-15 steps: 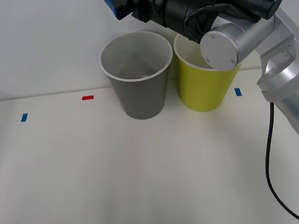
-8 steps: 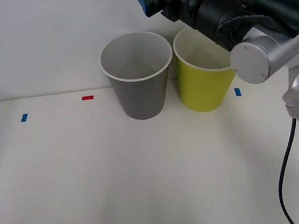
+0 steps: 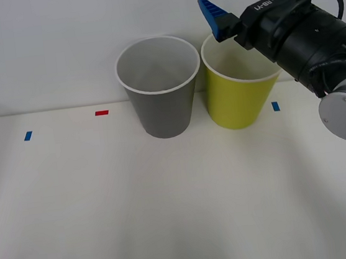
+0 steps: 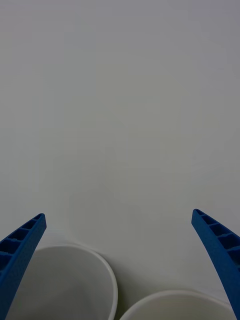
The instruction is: Put cans in the gray bin and PET bottles in the light green bin.
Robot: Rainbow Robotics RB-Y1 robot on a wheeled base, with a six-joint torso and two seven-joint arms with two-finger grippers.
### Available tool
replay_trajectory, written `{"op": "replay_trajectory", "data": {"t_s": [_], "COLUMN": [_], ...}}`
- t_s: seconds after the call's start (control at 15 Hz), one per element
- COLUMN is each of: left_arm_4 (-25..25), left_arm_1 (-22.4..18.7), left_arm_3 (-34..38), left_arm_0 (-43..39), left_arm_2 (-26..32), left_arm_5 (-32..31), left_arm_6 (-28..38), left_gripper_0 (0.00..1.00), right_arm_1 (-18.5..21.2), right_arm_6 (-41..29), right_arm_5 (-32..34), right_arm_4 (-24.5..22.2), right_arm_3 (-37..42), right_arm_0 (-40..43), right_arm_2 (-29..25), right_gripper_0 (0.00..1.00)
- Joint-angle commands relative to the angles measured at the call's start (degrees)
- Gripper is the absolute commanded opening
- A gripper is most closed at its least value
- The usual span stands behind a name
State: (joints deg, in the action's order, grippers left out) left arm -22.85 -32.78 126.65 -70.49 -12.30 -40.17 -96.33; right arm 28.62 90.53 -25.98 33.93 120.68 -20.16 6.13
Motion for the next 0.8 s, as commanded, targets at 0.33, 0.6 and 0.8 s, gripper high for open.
{"op": "replay_trajectory", "data": {"t_s": [0.33,0.6,0.8], "left_arm_4": [0.0,0.0,0.0], "left_arm_1": [0.0,0.0,0.0], "left_arm_3": [0.0,0.0,0.0], "left_arm_0": [0.0,0.0,0.0], "left_arm_2": [0.0,0.0,0.0], "left_arm_5": [0.0,0.0,0.0], "left_arm_6": [0.0,0.0,0.0], "left_gripper_0": [1.0,1.0,1.0], "right_arm_1": [1.2,1.2,1.2], "right_arm_6": [-0.4,-0.4,-0.4], "right_arm_5": [8.9,14.4,20.5], "right_arm_4": [-0.5,-0.5,-0.8], "right_arm_3": [9.5,10.2,10.0], "right_arm_0": [20.9,31.0,38.1], "right_arm_2": [-2.7,-2.2,-0.2], "right_gripper_0": [1.0,1.0,1.0]}}
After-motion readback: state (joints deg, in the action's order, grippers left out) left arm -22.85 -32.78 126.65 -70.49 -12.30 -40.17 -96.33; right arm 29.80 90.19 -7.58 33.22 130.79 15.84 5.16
